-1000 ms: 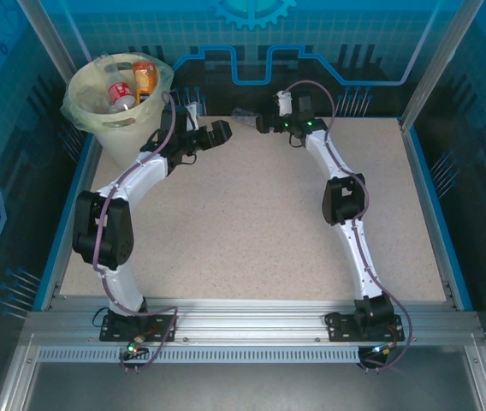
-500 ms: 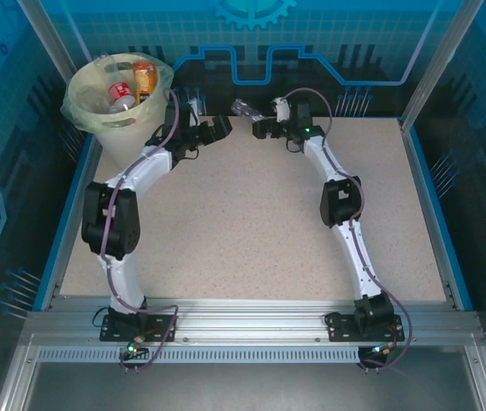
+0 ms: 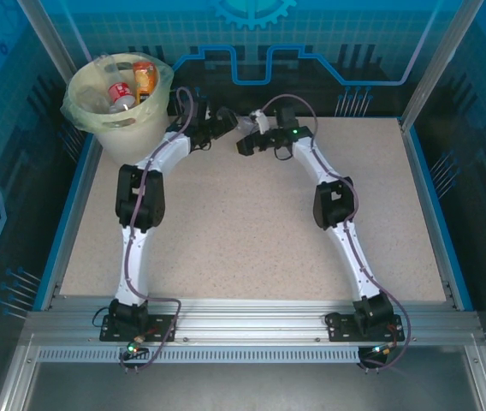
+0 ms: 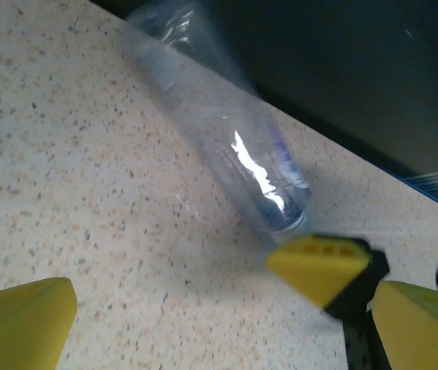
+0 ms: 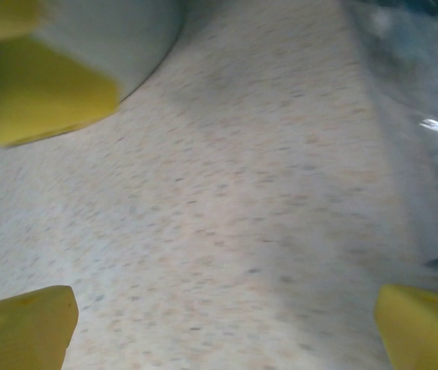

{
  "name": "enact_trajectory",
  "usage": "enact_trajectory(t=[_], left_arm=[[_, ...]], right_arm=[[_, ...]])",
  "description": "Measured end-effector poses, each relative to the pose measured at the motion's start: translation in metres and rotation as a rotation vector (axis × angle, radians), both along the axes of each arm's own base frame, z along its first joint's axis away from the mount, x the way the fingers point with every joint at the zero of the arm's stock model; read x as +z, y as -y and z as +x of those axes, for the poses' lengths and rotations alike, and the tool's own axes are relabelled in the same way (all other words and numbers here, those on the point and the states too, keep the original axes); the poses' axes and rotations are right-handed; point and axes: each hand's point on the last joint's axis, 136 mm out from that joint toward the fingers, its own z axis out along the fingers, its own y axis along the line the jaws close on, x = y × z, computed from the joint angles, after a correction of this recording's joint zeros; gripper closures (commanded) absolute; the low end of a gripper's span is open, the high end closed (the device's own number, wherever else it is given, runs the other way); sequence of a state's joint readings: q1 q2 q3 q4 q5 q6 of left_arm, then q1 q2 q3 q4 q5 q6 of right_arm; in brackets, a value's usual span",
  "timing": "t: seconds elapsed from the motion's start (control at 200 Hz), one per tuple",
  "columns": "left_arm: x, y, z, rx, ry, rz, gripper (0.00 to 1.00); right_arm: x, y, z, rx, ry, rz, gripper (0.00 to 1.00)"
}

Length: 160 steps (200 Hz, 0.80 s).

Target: Put the plastic bottles in the bin

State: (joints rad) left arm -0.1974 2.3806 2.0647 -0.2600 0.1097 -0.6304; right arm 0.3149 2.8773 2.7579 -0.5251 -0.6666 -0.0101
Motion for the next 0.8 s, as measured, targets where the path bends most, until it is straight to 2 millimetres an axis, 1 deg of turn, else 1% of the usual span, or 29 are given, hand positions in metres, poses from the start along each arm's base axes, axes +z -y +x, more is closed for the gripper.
enact_trajectory(t=[0.045,0.1,0.185,0.205,0.21,0.265,0.31,0.38,0.44,0.5,0.55,0.605,0.655,0.675,0.73,0.8], left_arm=[[-0.001,0.002,0.004,0.003,-0.002,0.014,0.01],[0.001,0.004,0.007,0.012,0.002,0.037,0.01],[-0.004,0.002,0.005,0.035,-0.018,0.078,0.01],[-0.004,0.002,0.004,0.040,-0.022,0.086,0.01],[-0.004,0.002,0.004,0.043,-0.023,0.089,0.01],[-0.007,0.000,0.001,0.064,-0.041,0.108,0.01],[-0.009,-0.003,0.000,0.081,-0.053,0.119,0.01],[-0.013,-0.007,-0.002,0.104,-0.071,0.137,0.01],[-0.016,-0.010,-0.003,0.120,-0.082,0.143,0.01],[-0.018,-0.012,-0.003,0.135,-0.091,0.144,0.01],[-0.019,-0.013,-0.002,0.142,-0.093,0.146,0.01],[-0.020,-0.013,0.001,0.147,-0.093,0.150,0.01],[-0.022,-0.014,0.004,0.153,-0.093,0.155,0.01],[-0.023,-0.015,0.005,0.156,-0.094,0.159,0.01],[-0.028,-0.017,0.005,0.165,-0.108,0.167,0.01],[-0.035,-0.019,0.002,0.174,-0.131,0.174,0.01]], right_arm=[[0.004,-0.010,-0.012,0.037,-0.001,-0.010,0.03],[0.017,-0.021,-0.026,0.080,-0.003,-0.007,0.05],[0.041,-0.025,-0.043,0.109,-0.007,0.008,0.05],[0.045,-0.024,-0.046,0.107,-0.010,0.011,0.05],[0.050,-0.024,-0.047,0.106,-0.006,0.012,0.05],[0.067,-0.018,-0.050,0.078,0.002,0.025,0.04],[0.079,-0.011,-0.051,0.046,0.012,0.033,0.04],[0.094,0.004,-0.043,-0.047,0.024,0.046,0.04],[0.099,0.016,-0.031,-0.138,0.022,0.054,0.04],[0.098,0.029,-0.016,-0.241,0.000,0.072,0.04],[0.092,0.039,-0.006,-0.315,-0.039,0.088,0.04],[0.083,0.048,0.005,-0.392,-0.091,0.121,0.04],[0.072,0.055,0.015,-0.451,-0.141,0.152,0.06],[0.066,0.057,0.019,-0.480,-0.171,0.164,0.07],[0.049,0.059,0.031,-0.526,-0.226,0.187,0.16],[0.027,0.056,0.045,-0.587,-0.302,0.209,0.22]])
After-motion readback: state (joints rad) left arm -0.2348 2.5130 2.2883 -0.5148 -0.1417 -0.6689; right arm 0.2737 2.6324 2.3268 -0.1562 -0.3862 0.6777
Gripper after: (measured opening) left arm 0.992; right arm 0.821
